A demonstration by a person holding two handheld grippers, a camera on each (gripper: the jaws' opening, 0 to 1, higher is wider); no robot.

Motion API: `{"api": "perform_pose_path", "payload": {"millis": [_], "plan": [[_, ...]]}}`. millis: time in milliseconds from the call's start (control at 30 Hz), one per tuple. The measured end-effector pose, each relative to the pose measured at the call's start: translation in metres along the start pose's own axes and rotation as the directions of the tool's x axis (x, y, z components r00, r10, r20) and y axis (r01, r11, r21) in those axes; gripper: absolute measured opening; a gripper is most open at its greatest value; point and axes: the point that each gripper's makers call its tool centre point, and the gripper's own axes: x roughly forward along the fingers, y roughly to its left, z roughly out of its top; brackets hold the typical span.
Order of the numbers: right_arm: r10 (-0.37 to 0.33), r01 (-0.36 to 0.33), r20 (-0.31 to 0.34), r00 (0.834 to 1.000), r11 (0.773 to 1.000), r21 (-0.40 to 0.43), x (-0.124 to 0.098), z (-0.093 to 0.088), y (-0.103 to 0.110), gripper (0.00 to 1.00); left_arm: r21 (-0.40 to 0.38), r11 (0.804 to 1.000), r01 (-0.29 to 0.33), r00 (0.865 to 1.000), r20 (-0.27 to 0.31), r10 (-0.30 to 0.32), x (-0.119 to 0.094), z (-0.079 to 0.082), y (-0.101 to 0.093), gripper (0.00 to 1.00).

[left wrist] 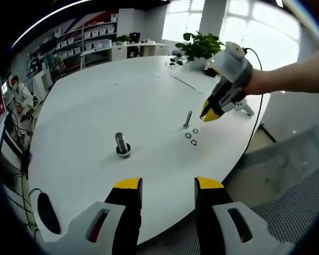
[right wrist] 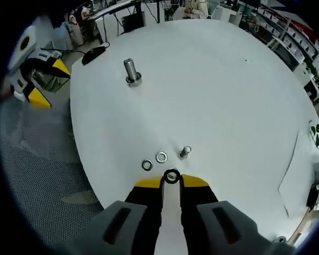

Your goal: Place the washer onto the threaded stud by aligning its center hole with the stud, sliding it down to the base, and recovering from edge contact or off-axis alignment until the washer reaches the visible bottom stop.

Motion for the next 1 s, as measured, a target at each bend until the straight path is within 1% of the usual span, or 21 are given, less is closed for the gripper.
{"api": "perform_pose_path", "payload": {"millis": [200, 500, 600, 767, 1000], "plan": [[-0.009, 0.01, 0.013, 1.0, 1.0, -0.024, -0.003, 0.013, -0.006, 0.13, -0.003, 1.0, -0.002, 1.0, 0.0, 0.002, 0.0, 0.0, 0.001, 0.37], [-0.016, 0.016, 0.004, 1.0, 0.998, -0.058, 0.0, 0.024, -0.012, 0.13, -0.001, 1.0, -0.003, 1.0, -0.003, 0.003, 0.0, -0.001, 0.001, 0.37], [-0.016, 0.016, 0.0, 1.0, 0.998, -0.066, 0.002, 0.025, -0.013, 0.13, -0.001, 1.0, -0.003, 1.0, -0.004, 0.003, 0.0, -0.001, 0.001, 0.37], [-0.019, 0.016, -0.031, 0.999, 0.996, -0.085, 0.007, 0.021, -0.013, 0.13, -0.002, 1.0, -0.004, 1.0, -0.004, 0.004, 0.0, -0.001, 0.001, 0.37], [-0.02, 0.017, -0.029, 0.999, 0.995, -0.095, 0.009, 0.024, -0.015, 0.13, -0.001, 1.0, -0.003, 1.0, -0.007, 0.003, 0.0, -0.002, 0.001, 0.37]]}}
